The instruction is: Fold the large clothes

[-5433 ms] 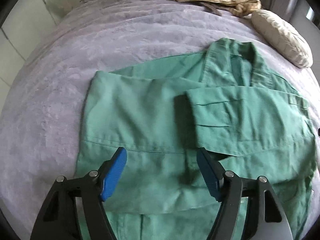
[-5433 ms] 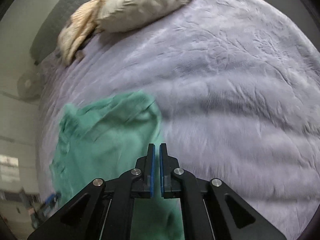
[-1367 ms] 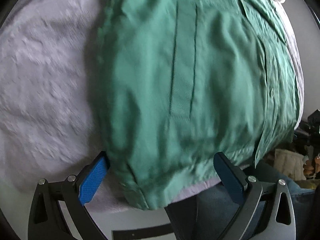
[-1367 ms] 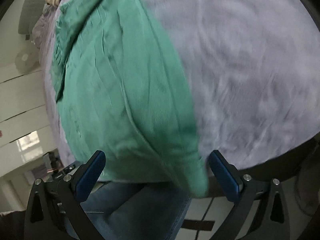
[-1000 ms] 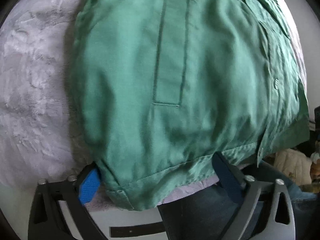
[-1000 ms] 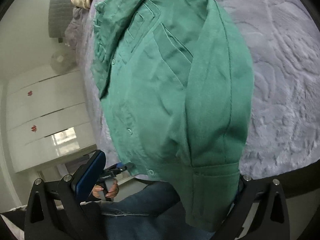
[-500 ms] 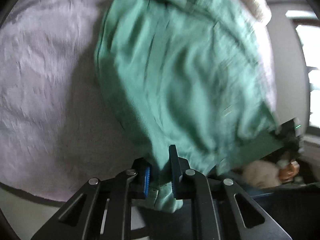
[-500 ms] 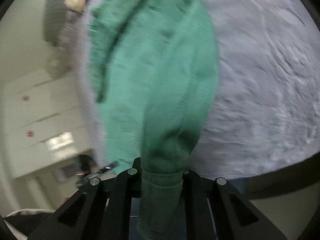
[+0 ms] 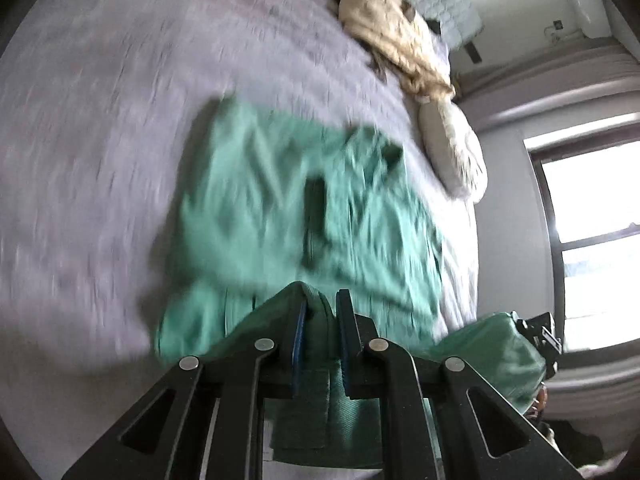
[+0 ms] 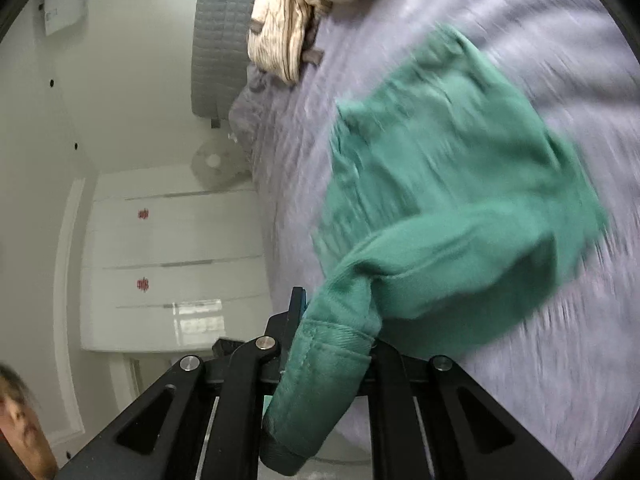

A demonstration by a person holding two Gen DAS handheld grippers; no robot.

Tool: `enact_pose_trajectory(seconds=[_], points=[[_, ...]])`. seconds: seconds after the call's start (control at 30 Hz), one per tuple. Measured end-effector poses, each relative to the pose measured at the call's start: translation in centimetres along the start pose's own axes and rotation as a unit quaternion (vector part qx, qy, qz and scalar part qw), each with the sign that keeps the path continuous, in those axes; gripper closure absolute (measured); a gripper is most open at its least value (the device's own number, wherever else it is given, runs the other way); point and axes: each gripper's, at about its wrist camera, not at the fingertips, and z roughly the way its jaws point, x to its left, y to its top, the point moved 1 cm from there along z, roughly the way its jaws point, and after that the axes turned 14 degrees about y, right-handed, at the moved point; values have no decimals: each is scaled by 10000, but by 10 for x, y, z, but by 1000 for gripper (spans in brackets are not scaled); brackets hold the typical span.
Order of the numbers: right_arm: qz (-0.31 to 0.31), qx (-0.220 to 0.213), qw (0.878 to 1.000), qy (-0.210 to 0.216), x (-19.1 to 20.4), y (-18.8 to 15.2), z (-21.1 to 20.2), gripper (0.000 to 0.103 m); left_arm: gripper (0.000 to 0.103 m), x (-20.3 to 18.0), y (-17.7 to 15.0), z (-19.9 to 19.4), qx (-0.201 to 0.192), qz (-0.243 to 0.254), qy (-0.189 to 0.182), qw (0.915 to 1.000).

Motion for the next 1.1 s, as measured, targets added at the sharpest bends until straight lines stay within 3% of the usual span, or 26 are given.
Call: enact_pose_trajectory(seconds=[0.13, 0.3, 0.4, 0.57, 0.63, 0.67, 0.7, 0.73, 0.8, 0.87, 1.0, 1.1], points=[[125, -227, 9996, -93, -11, 67, 25, 92, 87, -8, 58, 30, -298, 12, 459, 9985], [520, -394, 9954, -706, -66, 135, 64, 92, 87, -3, 109, 94, -392, -109, 1304, 9906], [677, -455, 9907, -1086, -98, 152, 82, 92, 87, 4, 120, 119, -441, -208, 1716, 9840], [1074, -586, 9875, -992, -118, 163, 85, 87, 86, 16, 124, 112, -399, -250, 2181, 9748], [1008, -481, 9892, -953, -108, 165, 85, 69, 85, 14, 122, 101, -476, -94, 2307, 9718], [950, -477, 9901, -921, -105, 167, 88, 62, 60, 10, 120, 95, -560, 58, 2421, 9686], [805, -486, 9916, -887, -95, 168, 86, 42, 37, 4, 117, 90, -674, 236, 2585, 9634], [616, -507, 9930, -870, -86, 169, 84, 24, 5, -2, 115, 84, -878, 370, 2746, 9568], [91, -519, 9938, -983, -62, 171, 79, 22, 1, -15, 113, 79, -1133, 666, 2847, 9496], [-399, -487, 9863, -1523, -46, 175, 76, 22, 1, -27, 115, 87, -1032, 935, 2841, 9486], [-1147, -141, 9479, -2968, -42, 179, 85, 22, 1, -40, 127, 128, -684, 1175, 2875, 9481], [-1336, 136, 9281, -3473, -60, 181, 96, 22, 1, -43, 135, 168, -367, 1163, 2917, 9487]])
